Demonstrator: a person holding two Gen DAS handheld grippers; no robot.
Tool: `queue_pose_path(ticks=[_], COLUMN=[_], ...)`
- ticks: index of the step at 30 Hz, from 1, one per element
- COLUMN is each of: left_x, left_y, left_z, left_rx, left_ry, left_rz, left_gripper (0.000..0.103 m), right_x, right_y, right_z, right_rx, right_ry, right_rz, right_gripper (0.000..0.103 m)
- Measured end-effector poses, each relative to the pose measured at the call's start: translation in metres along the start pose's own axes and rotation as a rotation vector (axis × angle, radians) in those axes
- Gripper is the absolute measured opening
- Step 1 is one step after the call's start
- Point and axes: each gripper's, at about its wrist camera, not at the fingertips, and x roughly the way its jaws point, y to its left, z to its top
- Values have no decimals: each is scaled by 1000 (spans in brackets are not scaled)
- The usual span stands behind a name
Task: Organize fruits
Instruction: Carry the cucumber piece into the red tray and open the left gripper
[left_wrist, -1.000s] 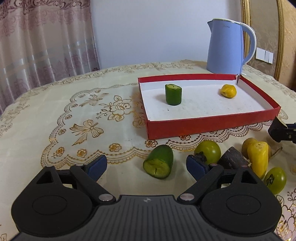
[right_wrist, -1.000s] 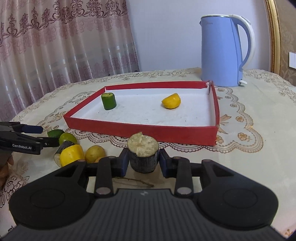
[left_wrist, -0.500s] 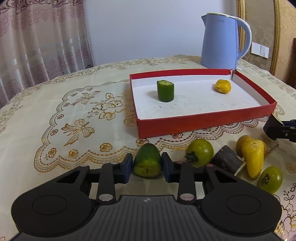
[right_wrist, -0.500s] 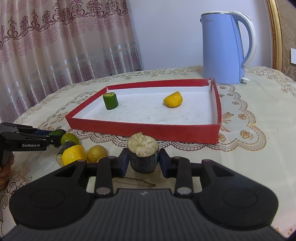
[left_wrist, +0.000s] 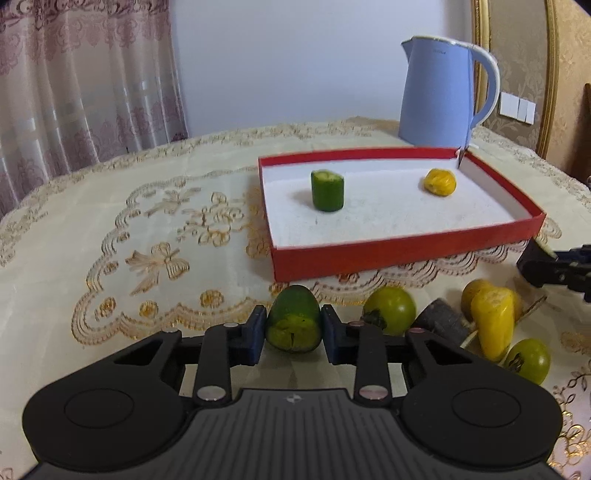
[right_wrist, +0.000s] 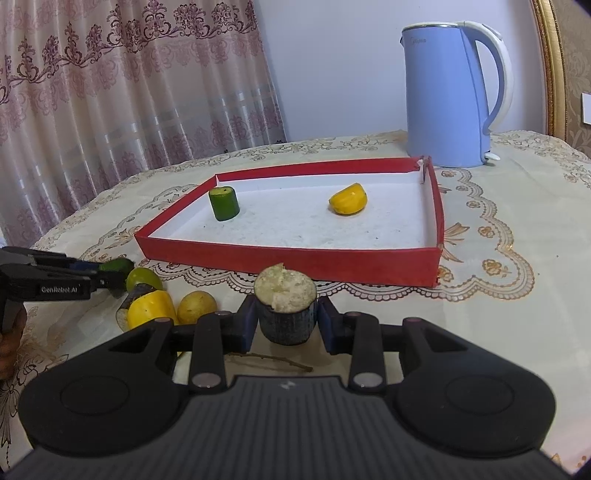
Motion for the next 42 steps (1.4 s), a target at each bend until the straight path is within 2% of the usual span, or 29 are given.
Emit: queue_pose_path(ticks=[5, 9, 15, 21, 26, 33, 42], left_x=[-15, -12, 21, 61, 79, 88, 100], left_y=[-9, -22, -31, -46, -39, -32, -35], left_z=[21, 49, 81, 71, 66, 70, 63], left_rx=[43, 96, 16, -7, -33, -69, -67], left_ry=[-73, -129, -149, -98, -64, -69, -45], left_rz=[-10, -13, 2, 44, 64, 55, 25], left_gripper=[31, 30, 30, 30, 31, 31, 31], right_x=[1, 0, 1, 4, 4, 6, 8], right_y=[-2, -3, -3, -3, -3, -3, -3], right_z=[0, 0, 0, 1, 1, 1, 1], right_rx=[0, 10, 21, 19, 24, 24, 25], right_ry=[4, 0, 6, 22, 27, 40, 51], right_rz=[14, 17, 16, 16, 14, 12, 10], right_gripper=[33, 33, 33, 33, 33, 33, 33])
